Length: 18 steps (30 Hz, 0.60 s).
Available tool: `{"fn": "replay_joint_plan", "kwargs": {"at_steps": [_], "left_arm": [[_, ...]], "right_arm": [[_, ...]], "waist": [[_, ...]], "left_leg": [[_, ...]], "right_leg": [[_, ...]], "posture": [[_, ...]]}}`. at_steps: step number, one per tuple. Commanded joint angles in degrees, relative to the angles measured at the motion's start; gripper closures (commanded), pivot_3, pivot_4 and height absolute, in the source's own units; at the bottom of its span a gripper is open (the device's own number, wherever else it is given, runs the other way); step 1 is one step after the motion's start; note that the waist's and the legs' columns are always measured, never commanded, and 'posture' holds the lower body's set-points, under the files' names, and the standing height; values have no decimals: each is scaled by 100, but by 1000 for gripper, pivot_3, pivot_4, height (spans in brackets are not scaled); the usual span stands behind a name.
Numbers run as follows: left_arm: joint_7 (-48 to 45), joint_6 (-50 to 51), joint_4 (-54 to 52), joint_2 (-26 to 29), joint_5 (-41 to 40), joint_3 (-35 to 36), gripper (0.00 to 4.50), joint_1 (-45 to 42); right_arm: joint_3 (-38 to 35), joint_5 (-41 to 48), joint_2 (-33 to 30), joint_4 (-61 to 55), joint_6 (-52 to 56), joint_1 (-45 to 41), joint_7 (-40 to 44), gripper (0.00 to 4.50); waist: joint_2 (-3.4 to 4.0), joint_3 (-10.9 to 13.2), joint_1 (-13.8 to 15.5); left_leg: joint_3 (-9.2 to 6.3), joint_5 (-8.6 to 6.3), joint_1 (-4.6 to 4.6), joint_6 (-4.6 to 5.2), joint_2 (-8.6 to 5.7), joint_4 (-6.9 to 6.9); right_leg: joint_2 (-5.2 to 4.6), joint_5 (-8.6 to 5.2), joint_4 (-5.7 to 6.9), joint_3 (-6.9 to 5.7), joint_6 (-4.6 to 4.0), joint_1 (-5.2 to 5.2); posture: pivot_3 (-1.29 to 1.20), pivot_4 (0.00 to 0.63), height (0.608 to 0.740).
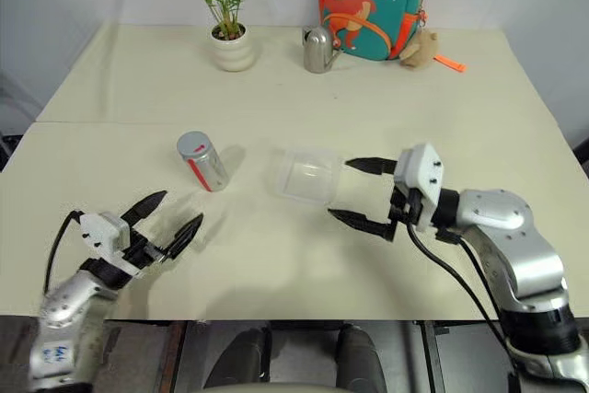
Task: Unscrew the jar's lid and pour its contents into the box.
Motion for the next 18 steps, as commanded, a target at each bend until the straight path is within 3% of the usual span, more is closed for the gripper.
{"fn": "replay_joint_plan", "kwargs": {"at_steps": [1, 7, 18], "left_arm": [[709, -186, -91, -229, 565, -143, 20, -216], [1503, -125, 181, -702, 1129, -551, 20, -705], [2125, -129, 813, -914, 1578, -900, 20, -1595]], "right_arm": [[94, 44, 110, -75, 42, -117, -78, 0], [262, 62, 279, -161, 201, -418, -190, 0], [433, 95, 514, -539, 426, -395, -449, 0]], "waist": [[0, 0, 41], [1, -1, 9], [1, -1, -17]], "left_leg": [[0, 0, 0, -1, 1, 1], [8, 2, -2, -1, 2, 8], [8, -1, -5, -2, 10, 3]], "right_leg": [[2, 2, 0, 0, -2, 0], [5, 18, -13, 8, -5, 0], [21, 18, -10, 16, -5, -10]], "posture": [[0, 150, 740], [0, 150, 740], [0, 150, 740]]}}
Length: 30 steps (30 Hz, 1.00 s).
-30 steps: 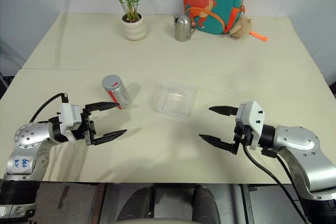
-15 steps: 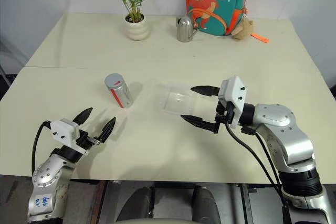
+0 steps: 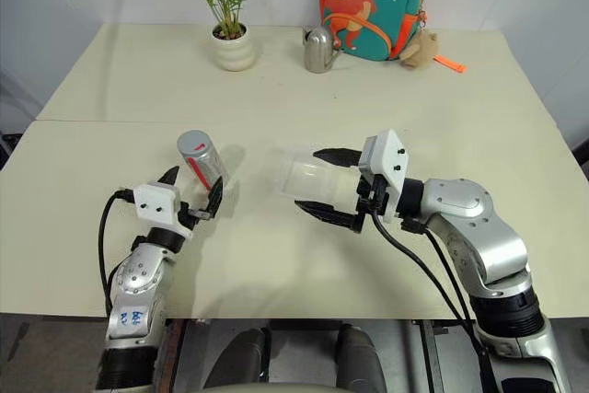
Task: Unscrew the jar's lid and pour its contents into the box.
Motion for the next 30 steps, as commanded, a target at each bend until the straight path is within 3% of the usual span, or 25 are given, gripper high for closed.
{"fn": "replay_joint_plan", "kwargs": {"at_steps": [1, 7, 10, 16, 21, 26, 30], "left_arm": [[133, -116, 182, -59, 101, -131, 20, -364], [360, -201, 581, -59, 267, -198, 20, -812], [427, -185, 659, -79, 251, -184, 631, -868], [346, -104, 696, -33, 198, -234, 2545, -922], [-178, -263, 755, 161, -204, -155, 2603, -1060], [-1858, -38, 740, 720, -1411, -54, 2603, -1564], [-2908, 726, 603, 1167, -2199, -130, 2603, -1820]], "right_arm": [[17, 88, 65, -303, 15, -4, -83, 0], [42, 43, 114, -385, 4, 67, -214, 0], [1, 43, 91, -422, -11, 136, -273, 0], [-1, 33, 93, -457, -44, 204, -347, 0], [-40, 88, 173, -369, 10, -5, -477, 0], [317, -116, 438, -56, 529, -988, -882, 0], [592, -153, 913, 281, 984, -1816, -1217, 0]], "waist": [[0, 0, 3], [0, 0, 3], [0, 0, -9], [0, 0, -3], [0, 0, -8], [3, 2, -24], [4, 2, -64]], "left_leg": [[0, 0, -1, 0, 0, 1], [-1, 0, 0, -1, 0, 0], [0, 0, 0, -1, 1, -2], [0, 0, -1, -1, 1, -1], [0, 0, 0, -1, 1, -1], [0, 5, -3, -8, 3, -1], [0, 6, 0, -9, 8, -7]], "right_leg": [[1, 0, 0, 0, 0, 0], [3, 2, -1, 3, 2, 1], [4, 2, -3, 4, 3, 0], [5, 2, -3, 5, 4, -1], [6, 2, -2, 6, 4, -1], [8, 7, 1, 6, -4, -9], [13, 6, 4, 6, -9, -9]], "posture": [[0, 150, 740], [0, 150, 740], [0, 150, 740], [0, 150, 740], [0, 150, 740], [0, 150, 740], [0, 150, 740]]}}
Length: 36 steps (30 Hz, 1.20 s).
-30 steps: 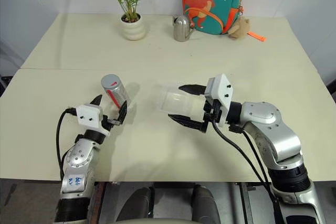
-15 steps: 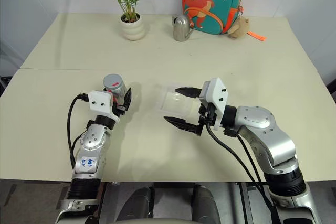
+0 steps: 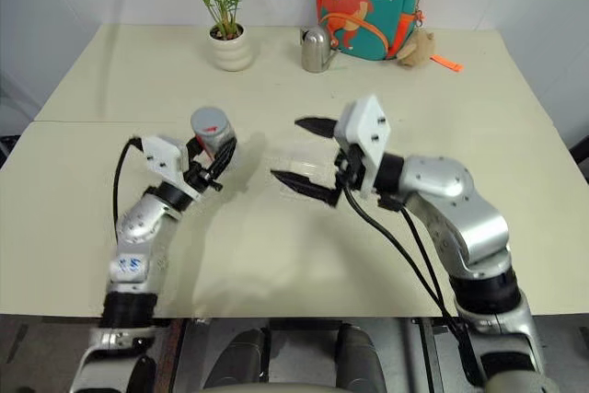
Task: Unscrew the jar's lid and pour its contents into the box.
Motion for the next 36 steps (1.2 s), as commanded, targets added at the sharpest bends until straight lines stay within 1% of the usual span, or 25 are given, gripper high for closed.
{"fn": "replay_joint_plan", "kwargs": {"at_steps": [1, 3, 7, 15, 18, 21, 25, 26, 27, 30, 32, 34, 36], "left_arm": [[-877, 671, -325, 287, -680, -112, 2603, -109], [-1041, 995, -536, 360, -835, -216, 2603, -146], [-1043, 1494, -1023, 337, -1007, -339, 2603, -136], [-1104, 1645, -1337, 267, -959, -489, 2603, 45], [-1140, 1637, -1347, 301, -933, -483, 2603, 77], [-1163, 1600, -1266, 347, -870, -456, 2603, 54], [-1331, 1582, -1231, 447, -868, -465, 2603, 19], [-1442, 1609, -1220, 497, -904, -485, 2603, -3], [-1604, 1658, -1206, 554, -990, -498, 2603, -34], [-2233, 1819, -1119, 747, -1302, -520, 2603, -156], [-2870, 1854, -1019, 900, -1528, -570, 2603, -280], [-3434, 2002, -887, 1039, -1750, -624, 2603, -431], [-3977, 2092, -734, 1218, -1794, -768, 2603, -584]], "right_arm": [[181, -57, 437, 248, 273, -572, -325, 0], [283, -163, 708, 459, 354, -841, -482, 0], [451, -416, 1052, 694, 279, -992, -661, 0], [561, -579, 1187, 874, 322, -988, -587, 0], [486, -547, 1221, 850, 316, -980, -585, 0], [454, -475, 1183, 800, 307, -926, -459, 585], [412, -430, 1154, 731, 281, -853, -362, 1889], [373, -383, 1139, 714, 283, -849, -314, 1914], [315, -294, 1104, 689, 284, -847, -208, 1914], [297, 6, 787, 612, 190, -850, 545, 1914], [349, 376, 420, 569, 179, -898, 1482, 1914], [370, 529, 205, 782, 169, -1122, 2058, 1914], [459, 525, 59, 1059, 112, -1447, 2569, 1914]], "waist": [[2, 1, -43], [3, 2, -90], [2, 2, -102], [3, 3, -124], [5, 3, -124], [5, 3, -122], [5, 3, -120], [5, 3, -121], [5, 4, -121], [6, 5, -119], [7, 5, -101], [10, 7, -115], [14, 10, -138]], "left_leg": [[0, 0, -1, 0, 0, -1], [0, 0, -6, 1, 0, -5], [-1, -1, -20, 3, 0, -4], [2, -3, -19, 5, 0, -4], [2, -2, -14, 5, 1, -6], [2, -2, -14, 5, 1, -6], [2, -3, -15, 6, 1, -7], [2, -3, -15, 6, 1, -7], [2, -3, -15, 6, 1, -7], [3, -3, -17, 7, 1, -7], [3, -4, -18, 8, 1, -7], [5, -6, -20, 10, 0, -6], [7, -6, -18, 11, 1, -3]], "right_leg": [[1, 0, 0, 0, 0, -2], [1, 0, 17, 1, 2, -5], [0, -2, 7, 1, 11, -8], [2, -4, 12, 2, 13, -13], [4, -5, 17, 4, 11, -14], [4, -5, 17, 5, 11, -14], [4, -5, 14, 5, 11, -14], [4, -5, 13, 5, 11, -14], [4, -5, 12, 5, 11, -14], [4, -5, 11, 5, 11, -14], [4, -5, 9, 5, 11, -13], [4, -5, 5, 5, 12, -13], [4, -4, 7, 5, 12, -13]], "posture": [[0, 150, 740], [0, 150, 740], [0, 150, 740], [0, 150, 740], [0, 150, 740], [0, 150, 740], [0, 150, 740], [0, 150, 740], [0, 150, 740], [0, 150, 740], [0, 150, 740], [0, 150, 740], [0, 150, 740]]}}
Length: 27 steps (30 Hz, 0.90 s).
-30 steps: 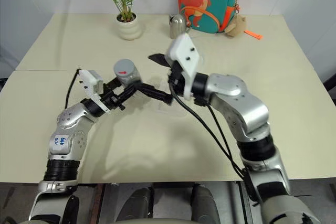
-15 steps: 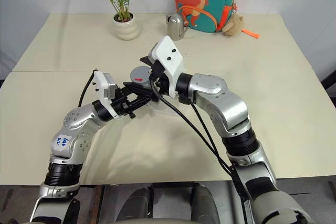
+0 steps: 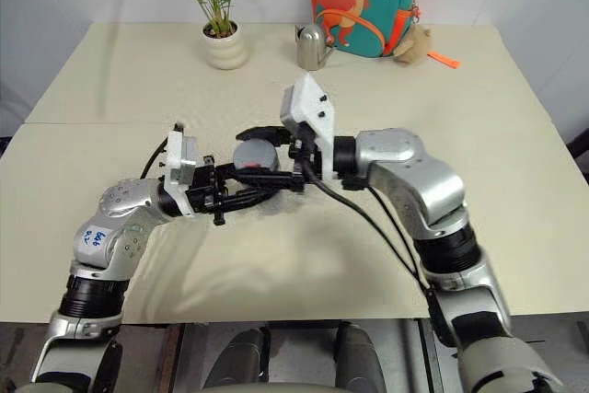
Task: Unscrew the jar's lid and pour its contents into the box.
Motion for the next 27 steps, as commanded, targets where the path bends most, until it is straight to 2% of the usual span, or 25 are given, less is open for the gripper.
{"fn": "replay_joint_plan", "kwargs": {"at_steps": [1, 5, 10, 15, 16, 22, 27], "left_arm": [[-786, 175, 204, 273, -276, -24, 2603, -269], [-1034, 63, 385, 244, -167, -79, 2603, -470], [-832, -159, 547, 106, -41, 48, 2603, -528], [-694, -208, 624, 115, -25, 173, 2603, -501], [-660, -223, 652, 111, -7, 197, 2603, -501], [-481, -480, 916, 80, 197, 239, 2603, -510], [-358, -593, 1168, 2, 392, 185, 2603, -663]], "right_arm": [[-7, 189, -200, 145, -174, -513, 908, 1914], [-35, 197, -151, 442, -220, -773, 1181, 1914], [-275, 123, -15, 712, -348, -762, 900, 1914], [-637, 119, 147, 675, -403, -674, 279, 224], [-695, 71, 146, 665, -470, -657, 190, 34], [-794, 70, -4, 296, -258, -477, -159, 34], [-454, -58, 106, -271, 149, -286, -700, 34]], "waist": [[5, 3, -37], [6, 3, -57], [6, 4, -49], [7, 5, -13], [7, 5, -5], [8, 5, -1], [8, 5, 2]], "left_leg": [[0, 0, 2, 0, 2, 0], [1, 0, 14, 0, 8, -4], [1, 0, 7, -1, 8, -3], [2, -1, 5, -3, 8, -3], [2, -1, 4, -4, 8, -3], [2, -2, 4, -4, 8, -3], [3, -1, 4, -4, 8, -4]], "right_leg": [[2, 0, 0, 0, -1, -1], [7, -11, 2, 0, -12, -1], [7, -8, 12, 1, -6, -1], [7, -9, 11, 0, -4, -3], [6, -9, 11, 1, -4, -4], [7, -9, 12, 0, -4, -4], [7, -9, 11, 0, -4, -5]], "posture": [[0, 150, 740], [0, 150, 740], [0, 150, 740], [0, 150, 740], [0, 150, 740], [0, 150, 740], [0, 150, 740]]}}
